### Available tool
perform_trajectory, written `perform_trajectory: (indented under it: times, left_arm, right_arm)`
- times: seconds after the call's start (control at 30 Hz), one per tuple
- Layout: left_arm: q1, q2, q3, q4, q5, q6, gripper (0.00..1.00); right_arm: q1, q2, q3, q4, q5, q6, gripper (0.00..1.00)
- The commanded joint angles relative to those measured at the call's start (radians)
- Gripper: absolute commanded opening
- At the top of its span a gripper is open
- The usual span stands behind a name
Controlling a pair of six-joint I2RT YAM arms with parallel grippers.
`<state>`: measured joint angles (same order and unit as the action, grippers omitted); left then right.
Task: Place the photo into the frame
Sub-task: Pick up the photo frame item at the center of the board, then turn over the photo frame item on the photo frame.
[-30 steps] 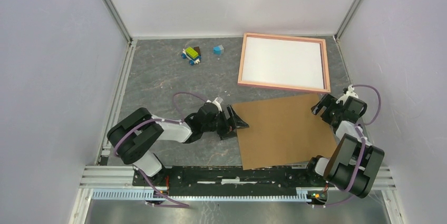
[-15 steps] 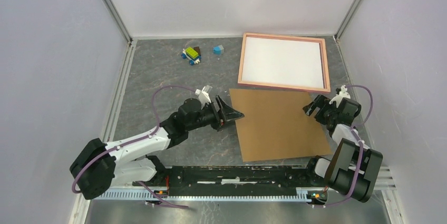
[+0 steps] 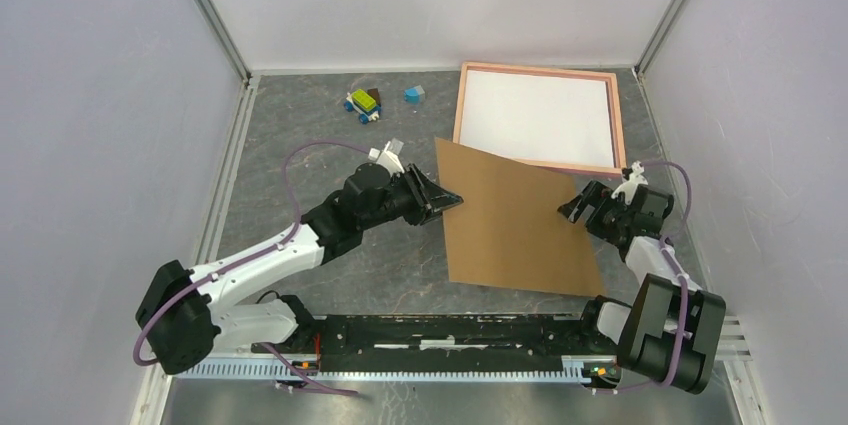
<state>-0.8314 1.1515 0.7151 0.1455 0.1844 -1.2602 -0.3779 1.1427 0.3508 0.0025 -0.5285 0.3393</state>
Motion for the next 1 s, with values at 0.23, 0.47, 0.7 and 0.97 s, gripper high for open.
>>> perform_trajectory:
  times: [0.23,0.47,0.7,0.97]
  left_arm:
    - [0.058,-0.057,0.104,-0.351,-0.134,0.181,0.12]
    - [0.186,-0.144,0.126,-0.507,-0.096,0.199,0.02]
    - [0.278,-0.2,0.193,-0.677,-0.093,0.225,0.02]
    - [0.337,-0.251,0.254,-0.793,-0.101,0.236,0.02]
  right_arm:
    - [0.341,-0.122,0.315,-0.373,0.389,-0.177,0.98]
    - [0.958,-0.145,0.531,-0.488,0.644,-0.287,0.98]
    - [1.737,-0.051,0.689,-0.504,1.042,-0.275,0.98]
    - [2.131,0.155,0.777,-0.567,1.531,-0.129,0.98]
